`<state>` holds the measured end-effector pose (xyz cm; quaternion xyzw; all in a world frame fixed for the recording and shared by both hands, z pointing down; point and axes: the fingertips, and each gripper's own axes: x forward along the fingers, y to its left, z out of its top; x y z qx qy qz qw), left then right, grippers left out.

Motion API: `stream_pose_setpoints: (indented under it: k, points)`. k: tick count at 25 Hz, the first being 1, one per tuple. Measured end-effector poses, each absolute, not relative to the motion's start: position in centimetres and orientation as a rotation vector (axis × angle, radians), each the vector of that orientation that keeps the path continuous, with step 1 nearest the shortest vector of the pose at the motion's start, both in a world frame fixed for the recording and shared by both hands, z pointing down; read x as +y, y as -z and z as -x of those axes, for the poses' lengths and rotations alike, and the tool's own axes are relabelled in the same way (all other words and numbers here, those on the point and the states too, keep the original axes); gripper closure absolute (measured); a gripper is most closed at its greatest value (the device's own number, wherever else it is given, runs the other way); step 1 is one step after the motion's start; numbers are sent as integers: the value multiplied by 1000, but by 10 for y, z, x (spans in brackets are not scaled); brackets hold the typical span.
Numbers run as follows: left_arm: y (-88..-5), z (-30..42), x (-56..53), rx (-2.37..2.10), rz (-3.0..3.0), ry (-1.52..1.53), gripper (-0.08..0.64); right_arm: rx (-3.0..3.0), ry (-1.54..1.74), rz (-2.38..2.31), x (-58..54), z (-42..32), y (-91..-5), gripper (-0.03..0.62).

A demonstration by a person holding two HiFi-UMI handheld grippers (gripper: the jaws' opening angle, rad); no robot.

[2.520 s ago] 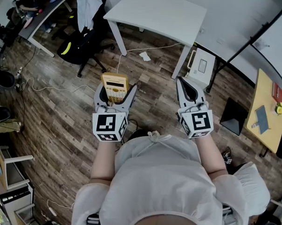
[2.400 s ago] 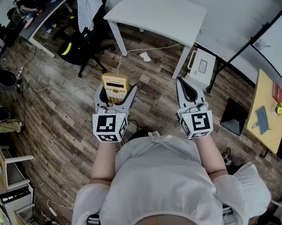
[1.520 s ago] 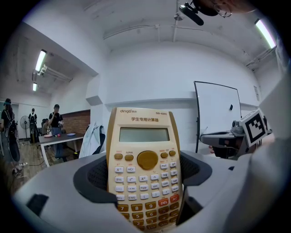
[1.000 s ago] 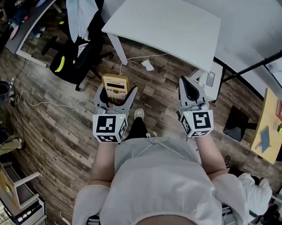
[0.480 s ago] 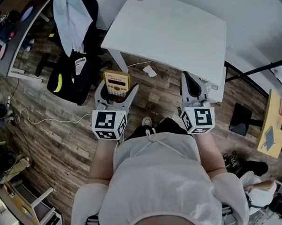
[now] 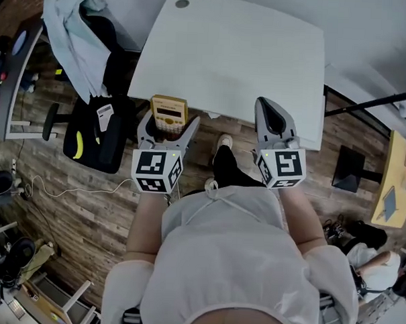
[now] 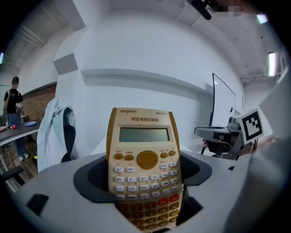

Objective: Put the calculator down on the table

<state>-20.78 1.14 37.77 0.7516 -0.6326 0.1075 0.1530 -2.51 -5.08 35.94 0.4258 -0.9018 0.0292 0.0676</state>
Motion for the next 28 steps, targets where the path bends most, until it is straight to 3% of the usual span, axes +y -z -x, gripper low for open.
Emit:
stream_pose_setpoints:
  k: [14,28]
  points:
    - [-457,184,-205,-1583,-2115,-488,149,-2617,-189,-1311,-249,15,-408,588]
    - [-573,147,-275,-1325,-1960,-740,149,-2497,-399,-1305,-313,2,-484,588]
